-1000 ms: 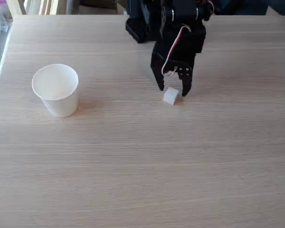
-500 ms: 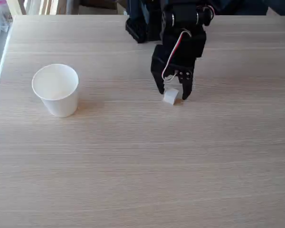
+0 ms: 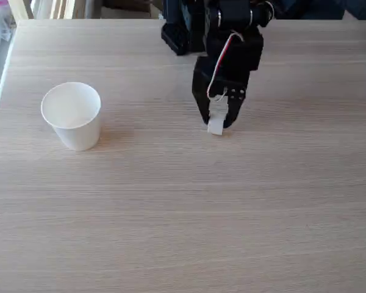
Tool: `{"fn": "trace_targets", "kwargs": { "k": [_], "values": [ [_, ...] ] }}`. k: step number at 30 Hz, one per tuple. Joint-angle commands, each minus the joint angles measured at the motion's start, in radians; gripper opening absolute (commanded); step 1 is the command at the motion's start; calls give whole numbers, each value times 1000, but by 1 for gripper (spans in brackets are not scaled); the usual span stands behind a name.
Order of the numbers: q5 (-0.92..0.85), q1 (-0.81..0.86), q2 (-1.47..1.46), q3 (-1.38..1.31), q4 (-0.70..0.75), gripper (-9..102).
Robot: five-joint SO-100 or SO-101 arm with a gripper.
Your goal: Grasp a block and put it in the bin.
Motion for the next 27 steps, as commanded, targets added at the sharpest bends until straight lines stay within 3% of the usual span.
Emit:
{"fn": "trace_targets", "kwargs": {
  "k": [1,15,27],
  "values": [
    [-29,40,115,-29,-52,0],
    [-230,517,407,71,-370,0],
    [-407,871,198,-9,-440,0]
  ]
}}
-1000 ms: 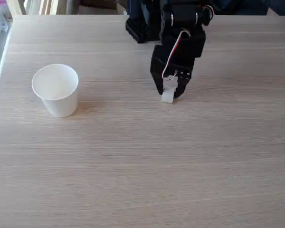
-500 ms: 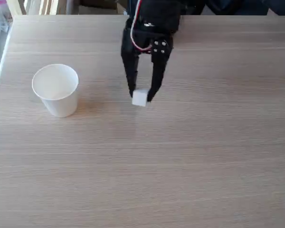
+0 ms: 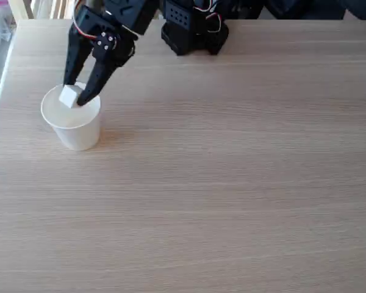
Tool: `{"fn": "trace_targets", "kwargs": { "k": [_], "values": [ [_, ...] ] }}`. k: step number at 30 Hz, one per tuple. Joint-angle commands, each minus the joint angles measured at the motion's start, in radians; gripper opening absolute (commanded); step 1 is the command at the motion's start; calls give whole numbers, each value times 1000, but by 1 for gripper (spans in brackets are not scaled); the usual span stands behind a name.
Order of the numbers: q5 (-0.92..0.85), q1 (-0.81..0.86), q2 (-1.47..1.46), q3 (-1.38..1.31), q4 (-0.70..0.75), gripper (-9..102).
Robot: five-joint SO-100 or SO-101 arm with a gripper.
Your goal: Grasp a block and put it in the bin.
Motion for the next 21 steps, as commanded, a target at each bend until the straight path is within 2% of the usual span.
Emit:
{"fn": "trace_targets", "kwargs": {
  "k": [1,4,9,13,16,19,21],
  "values": [
    [-64,57,-55,-54,-15,0],
    [-107,80,-100,-64,-15,1],
    [-137,89,-130,-91,-32,23],
    [-133,78,-137,-104,-34,28],
    [-129,69,-135,-109,-35,27],
    [-124,57,-120,-107,-35,13],
    [-123,41,-98,-97,-31,8]
  ]
}}
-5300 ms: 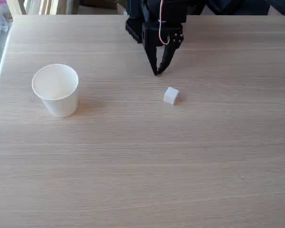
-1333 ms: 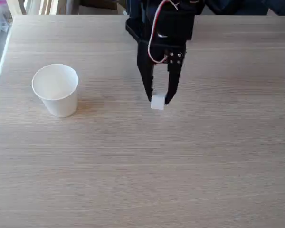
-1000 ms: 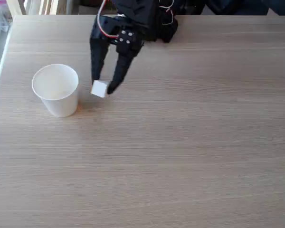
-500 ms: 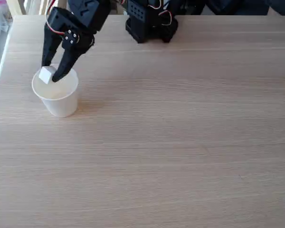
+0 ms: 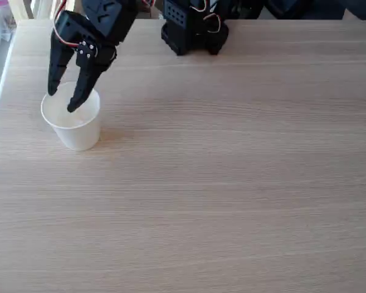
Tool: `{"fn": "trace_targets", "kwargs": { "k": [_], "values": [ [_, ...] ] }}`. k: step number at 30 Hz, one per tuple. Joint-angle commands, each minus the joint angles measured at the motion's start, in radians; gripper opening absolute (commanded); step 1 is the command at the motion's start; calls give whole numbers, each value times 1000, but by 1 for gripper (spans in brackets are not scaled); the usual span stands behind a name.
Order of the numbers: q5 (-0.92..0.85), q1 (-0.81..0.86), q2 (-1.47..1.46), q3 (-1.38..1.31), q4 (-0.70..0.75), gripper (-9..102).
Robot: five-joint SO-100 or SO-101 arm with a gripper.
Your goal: Grasp a block and put it in the bin.
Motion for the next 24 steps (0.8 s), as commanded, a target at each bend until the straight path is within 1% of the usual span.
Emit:
{"fn": "trace_targets", "kwargs": {
  "k": [1,4,7,11,14,16,18,21,24],
  "values": [
    [12,-28,54,-23,-8,7],
    [15,-74,123,25,-5,1],
    [44,-144,225,104,-23,0],
    [74,-298,413,261,-28,0],
    [28,-439,594,433,-32,0],
    [-18,-532,726,526,38,0],
    [-21,-620,838,592,137,0],
    [-32,-730,1003,653,341,0],
    [-25,-825,1126,703,514,0]
  ]
}}
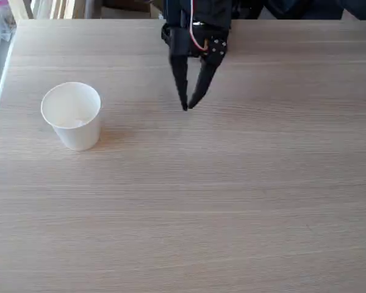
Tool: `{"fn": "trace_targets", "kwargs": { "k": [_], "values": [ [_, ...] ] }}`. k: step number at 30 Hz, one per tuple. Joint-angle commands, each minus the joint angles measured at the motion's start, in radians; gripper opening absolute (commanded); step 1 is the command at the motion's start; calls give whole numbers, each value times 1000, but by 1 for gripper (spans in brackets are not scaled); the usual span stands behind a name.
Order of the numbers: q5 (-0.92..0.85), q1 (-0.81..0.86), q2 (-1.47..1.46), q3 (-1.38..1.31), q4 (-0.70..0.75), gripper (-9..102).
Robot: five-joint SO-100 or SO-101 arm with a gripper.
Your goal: Grasp a block and put it in the bin.
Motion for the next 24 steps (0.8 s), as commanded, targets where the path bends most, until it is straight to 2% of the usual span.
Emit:
{"fn": "trace_targets", "kwargs": {
  "k": [1,9,13,17,24],
  "values": [
    [3,-101,138,35,198,0],
    [-48,-169,262,173,388,0],
    [28,-218,264,173,485,0],
    [132,-235,264,175,491,0],
    [124,-232,264,175,491,0]
  ]
}}
